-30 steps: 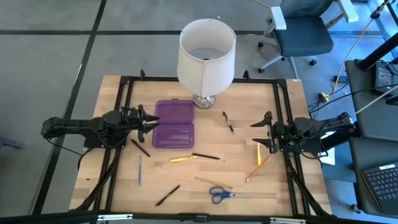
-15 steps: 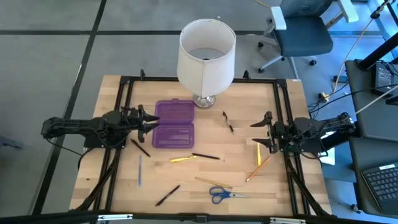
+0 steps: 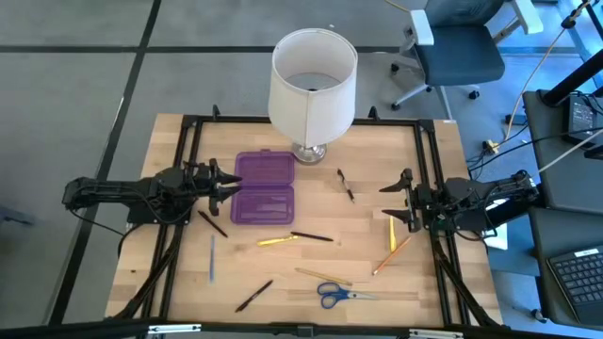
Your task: Pick & place school supplies into a supply box
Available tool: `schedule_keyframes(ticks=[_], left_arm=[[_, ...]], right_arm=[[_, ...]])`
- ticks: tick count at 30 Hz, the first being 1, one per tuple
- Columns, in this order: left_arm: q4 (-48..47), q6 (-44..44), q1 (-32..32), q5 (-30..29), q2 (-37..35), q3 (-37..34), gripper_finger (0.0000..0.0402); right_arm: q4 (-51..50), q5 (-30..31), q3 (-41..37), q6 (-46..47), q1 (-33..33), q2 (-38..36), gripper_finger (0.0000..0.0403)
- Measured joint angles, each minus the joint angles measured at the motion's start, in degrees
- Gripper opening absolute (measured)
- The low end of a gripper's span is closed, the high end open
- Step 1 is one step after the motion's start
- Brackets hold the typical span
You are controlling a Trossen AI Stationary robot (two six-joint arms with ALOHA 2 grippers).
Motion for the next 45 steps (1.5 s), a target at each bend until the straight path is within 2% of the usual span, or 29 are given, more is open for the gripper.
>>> schedule_keyframes(ticks=[10, 15, 22, 29, 33, 36, 41, 45], left_arm=[[-0.01, -0.05, -0.01, 0.00, 0.00, 0.00, 0.0141], [0.01, -3.58, -0.13, 0.33, 0.00, 0.00, 0.0141], [0.45, -4.04, -0.15, 0.49, 0.00, 0.00, 0.0141], [0.09, 2.79, -0.06, 1.96, 0.05, 4.41, 0.0141], [-7.56, 6.95, -0.10, 6.46, 1.86, 10.52, 0.0141], [-16.89, 9.63, -0.35, 6.23, 5.65, 16.61, 0.0141], [-31.26, 14.02, -1.92, 5.26, 15.44, 27.44, 0.0141], [-39.25, 17.29, -4.30, 5.23, 24.37, 34.04, 0.0141]], right_arm=[[0.02, 0.00, 0.00, -0.01, 0.00, 0.00, 0.0297], [0.02, 0.00, 0.00, 0.00, 0.00, 0.00, 0.0297], [0.02, -0.02, 0.00, 0.02, -0.02, 0.02, 0.0297], [0.06, 0.00, 0.00, -0.73, -0.01, 0.00, 0.0297], [0.19, 0.03, 0.00, -5.89, -0.01, 0.00, 0.0297], [0.19, 0.04, 0.00, -9.11, -0.02, 0.00, 0.0297], [0.15, 0.02, 0.00, -9.01, 0.00, 0.00, 0.0297], [0.11, 0.02, 0.00, -8.98, -0.02, 0.00, 0.0297]])
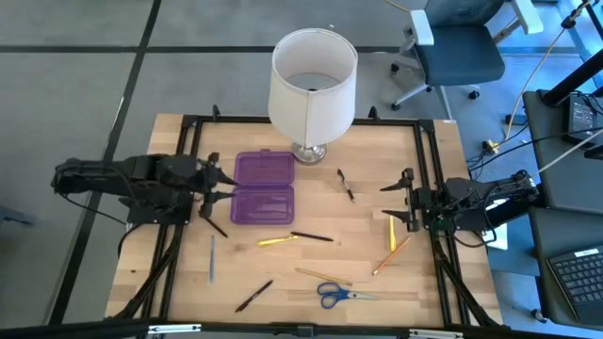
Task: Pick & place school supplies into a supply box
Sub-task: Put the top left black pen into the purple supply box
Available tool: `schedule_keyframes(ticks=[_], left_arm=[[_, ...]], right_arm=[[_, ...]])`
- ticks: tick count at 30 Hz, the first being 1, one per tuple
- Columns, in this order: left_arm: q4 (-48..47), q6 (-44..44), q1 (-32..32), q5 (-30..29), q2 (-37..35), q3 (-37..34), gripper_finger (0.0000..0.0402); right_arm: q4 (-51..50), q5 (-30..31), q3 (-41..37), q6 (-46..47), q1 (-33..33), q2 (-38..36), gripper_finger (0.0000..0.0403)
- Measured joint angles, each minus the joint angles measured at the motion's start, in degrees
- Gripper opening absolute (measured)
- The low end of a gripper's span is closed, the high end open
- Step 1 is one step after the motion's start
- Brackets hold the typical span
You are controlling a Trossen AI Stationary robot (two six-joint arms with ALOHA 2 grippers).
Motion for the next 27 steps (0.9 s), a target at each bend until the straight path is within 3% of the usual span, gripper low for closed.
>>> schedule_keyframes(ticks=[5, 11, 19, 27], left_arm=[[-6.85, 2.17, -4.10, -0.39, 10.45, 4.15, 0.0141], [-8.31, 2.18, -8.73, 0.44, 19.26, 4.78, 0.0141], [-8.39, 1.13, -12.49, -1.33, 24.84, 4.82, 0.0141], [-14.32, -0.86, -12.59, -4.29, 24.68, 7.96, 0.0141]], right_arm=[[-0.04, 0.02, 0.00, -0.19, 0.00, 0.00, 0.0297], [-0.21, 0.02, 0.00, -0.23, 0.02, 0.00, 0.0297], [-0.81, 0.01, 0.00, -1.61, 0.02, 0.00, 0.0297], [-1.88, 0.02, 0.00, -1.60, 0.01, 0.01, 0.0297]])
